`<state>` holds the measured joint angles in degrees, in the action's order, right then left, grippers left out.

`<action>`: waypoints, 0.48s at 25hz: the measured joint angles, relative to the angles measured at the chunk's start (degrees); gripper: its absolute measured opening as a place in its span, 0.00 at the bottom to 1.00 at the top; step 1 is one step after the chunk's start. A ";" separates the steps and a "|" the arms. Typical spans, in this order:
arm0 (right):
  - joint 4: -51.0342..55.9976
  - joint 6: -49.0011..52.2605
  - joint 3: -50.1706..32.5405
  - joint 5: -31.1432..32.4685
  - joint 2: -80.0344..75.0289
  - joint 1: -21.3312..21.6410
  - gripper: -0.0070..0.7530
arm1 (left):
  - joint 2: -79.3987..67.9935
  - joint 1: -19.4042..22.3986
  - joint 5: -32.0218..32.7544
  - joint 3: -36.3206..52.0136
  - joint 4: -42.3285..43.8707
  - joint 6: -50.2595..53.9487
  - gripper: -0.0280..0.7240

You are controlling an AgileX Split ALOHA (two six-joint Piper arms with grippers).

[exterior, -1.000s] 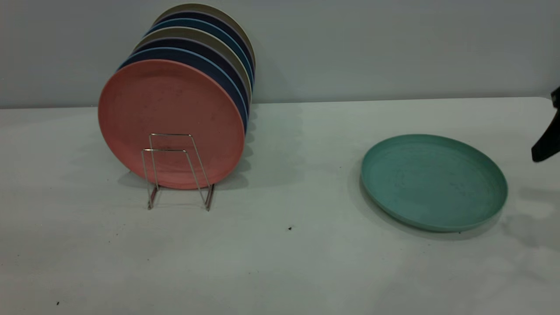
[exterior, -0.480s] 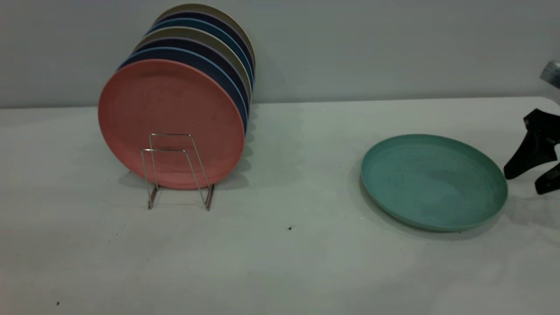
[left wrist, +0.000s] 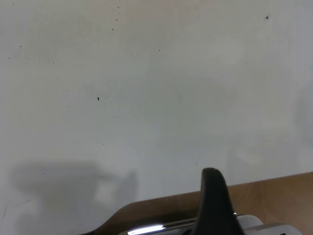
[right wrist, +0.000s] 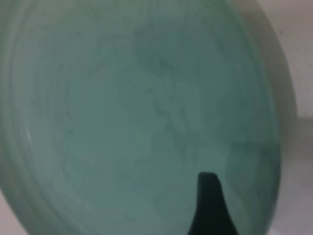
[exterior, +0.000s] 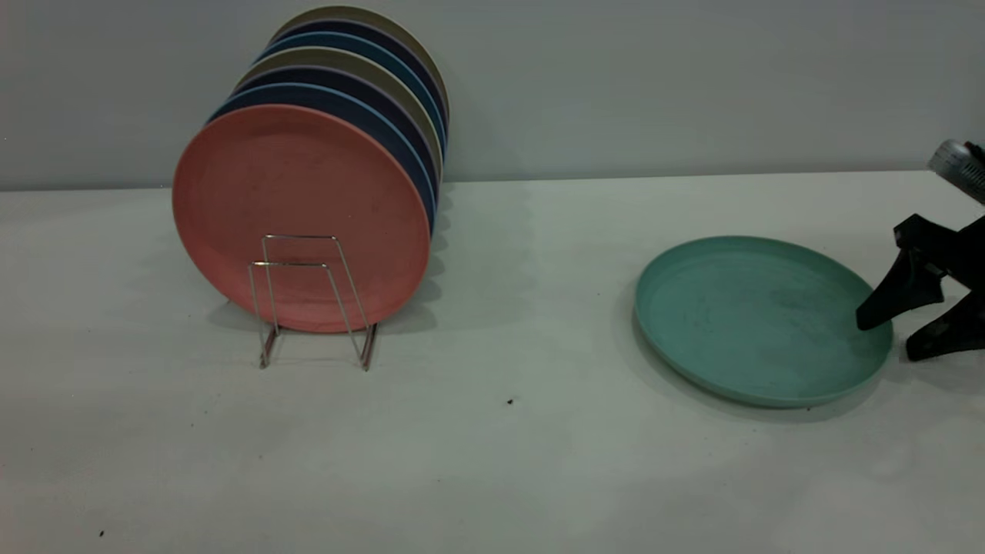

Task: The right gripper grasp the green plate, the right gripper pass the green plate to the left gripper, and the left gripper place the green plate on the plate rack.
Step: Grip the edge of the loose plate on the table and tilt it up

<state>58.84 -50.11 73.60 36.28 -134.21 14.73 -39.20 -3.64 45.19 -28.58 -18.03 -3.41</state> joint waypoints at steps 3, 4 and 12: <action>1.88 -0.76 0.18 0.07 -0.88 0.00 0.70 | 0.00 0.00 0.00 0.00 0.00 0.00 0.73; 2.19 -0.87 0.18 0.07 -1.01 0.00 0.68 | 0.00 0.00 0.00 0.00 0.00 0.00 0.73; 4.28 -0.81 0.25 0.47 -2.26 0.00 0.46 | 0.00 0.00 0.00 0.00 0.00 0.00 0.73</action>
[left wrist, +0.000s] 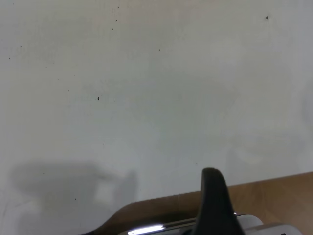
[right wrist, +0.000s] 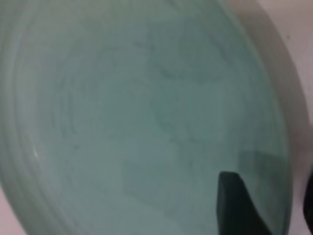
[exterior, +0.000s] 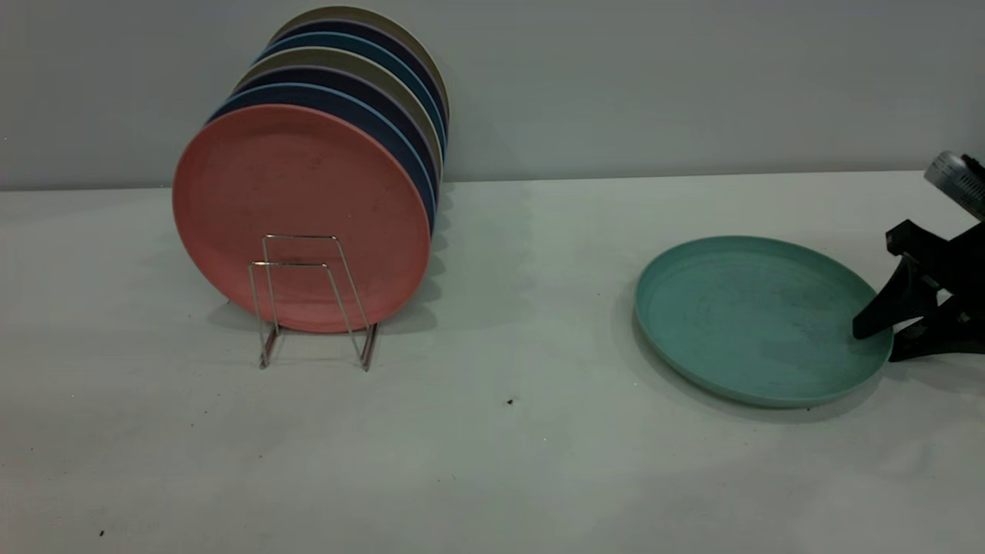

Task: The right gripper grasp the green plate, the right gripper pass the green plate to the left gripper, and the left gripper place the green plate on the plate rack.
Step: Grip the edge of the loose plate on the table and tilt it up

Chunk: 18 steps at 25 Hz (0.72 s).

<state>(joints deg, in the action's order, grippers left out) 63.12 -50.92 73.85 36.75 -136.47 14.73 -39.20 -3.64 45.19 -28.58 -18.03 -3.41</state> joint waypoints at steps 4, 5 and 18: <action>0.64 0.49 0.31 -0.18 -0.65 -0.50 0.34 | 0.00 0.00 0.00 0.00 0.00 0.00 0.73; 0.69 0.54 0.31 -0.45 -0.70 -0.82 0.30 | 0.00 0.00 0.00 0.00 0.00 0.00 0.73; -6.75 1.61 0.31 -2.10 2.33 -1.60 0.03 | 0.00 0.00 -0.81 0.00 -0.93 0.05 0.73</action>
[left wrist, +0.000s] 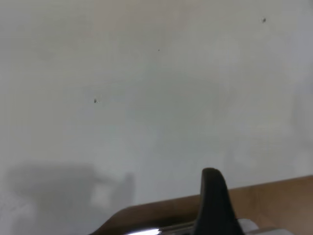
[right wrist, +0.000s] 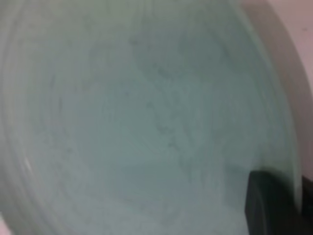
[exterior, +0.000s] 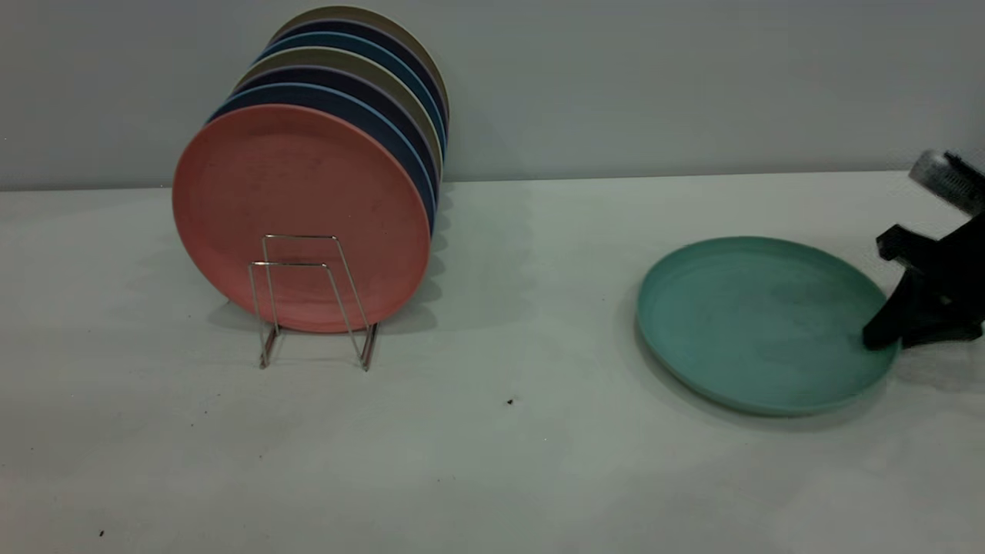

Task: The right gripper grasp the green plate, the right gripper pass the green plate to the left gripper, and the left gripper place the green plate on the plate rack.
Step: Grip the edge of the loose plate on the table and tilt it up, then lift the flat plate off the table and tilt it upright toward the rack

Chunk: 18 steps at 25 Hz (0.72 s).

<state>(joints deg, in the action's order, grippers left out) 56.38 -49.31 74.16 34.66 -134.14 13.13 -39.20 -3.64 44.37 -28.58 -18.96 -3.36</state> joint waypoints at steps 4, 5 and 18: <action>-6.67 1.95 -0.17 0.65 6.05 0.00 0.03 | -1.10 0.00 -3.58 0.00 -2.10 0.00 0.73; -7.50 2.41 -0.17 1.03 7.53 -0.19 0.03 | -2.18 0.00 -4.37 0.00 -2.56 0.00 0.73; -10.05 1.78 -0.29 8.16 13.59 -14.94 0.03 | -26.09 0.00 -16.27 0.00 -25.36 -22.36 0.73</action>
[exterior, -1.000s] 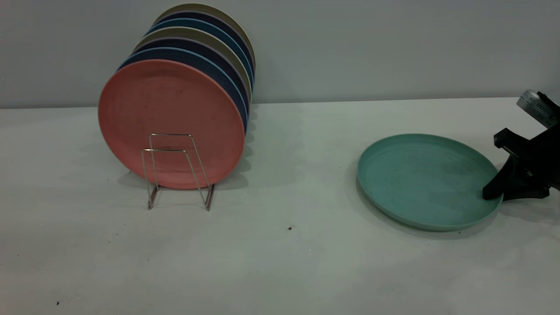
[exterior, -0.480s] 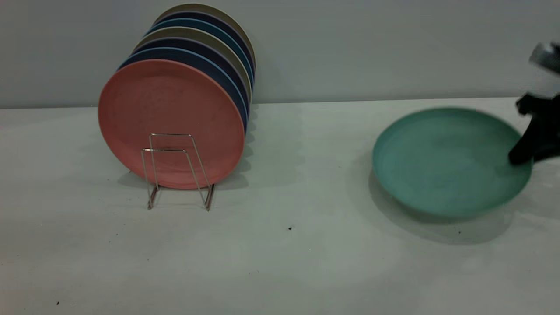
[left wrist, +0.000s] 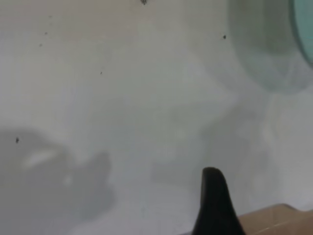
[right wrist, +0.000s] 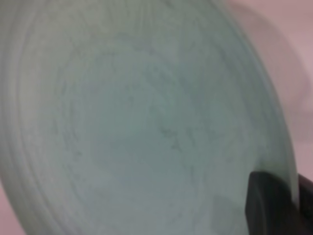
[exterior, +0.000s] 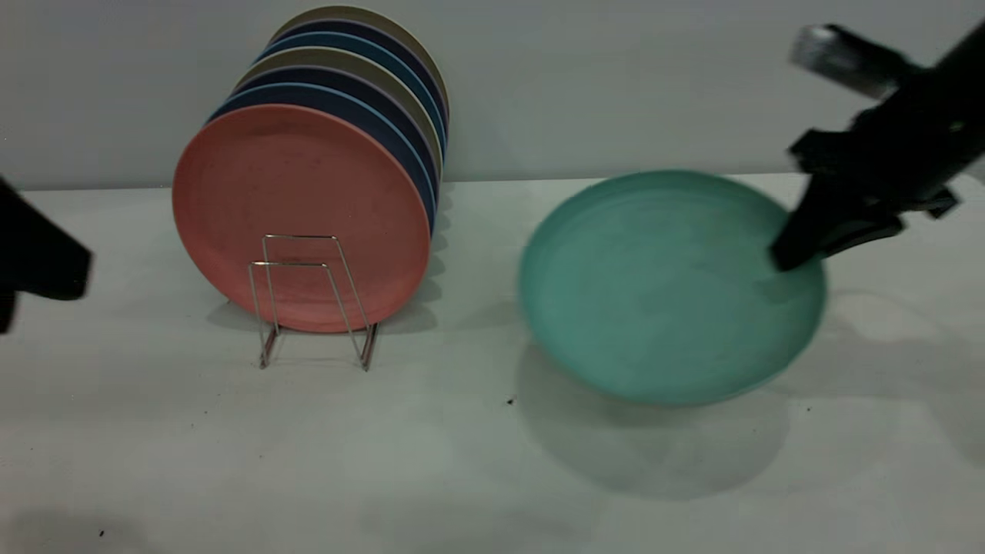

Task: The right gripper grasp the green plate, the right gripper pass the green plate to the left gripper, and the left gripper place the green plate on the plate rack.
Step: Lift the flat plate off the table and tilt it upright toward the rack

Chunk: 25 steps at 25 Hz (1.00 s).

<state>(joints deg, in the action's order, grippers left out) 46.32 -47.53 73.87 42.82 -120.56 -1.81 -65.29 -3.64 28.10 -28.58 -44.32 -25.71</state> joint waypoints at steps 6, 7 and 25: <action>5.27 -2.59 0.00 0.06 0.00 -7.08 0.03 | -8.92 0.00 -4.65 -0.83 -9.95 -11.08 0.73; 5.97 -2.86 0.00 0.12 0.00 -8.01 0.03 | -10.07 0.00 -5.12 -1.34 -11.46 -12.71 0.73; 28.33 -13.28 -0.01 4.20 0.00 -16.67 0.03 | -19.05 0.00 -9.16 -6.10 -31.35 -30.80 0.73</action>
<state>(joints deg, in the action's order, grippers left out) 74.65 -60.81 73.86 47.02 -120.56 -18.48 -84.35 -3.64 18.94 -34.68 -75.67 -56.52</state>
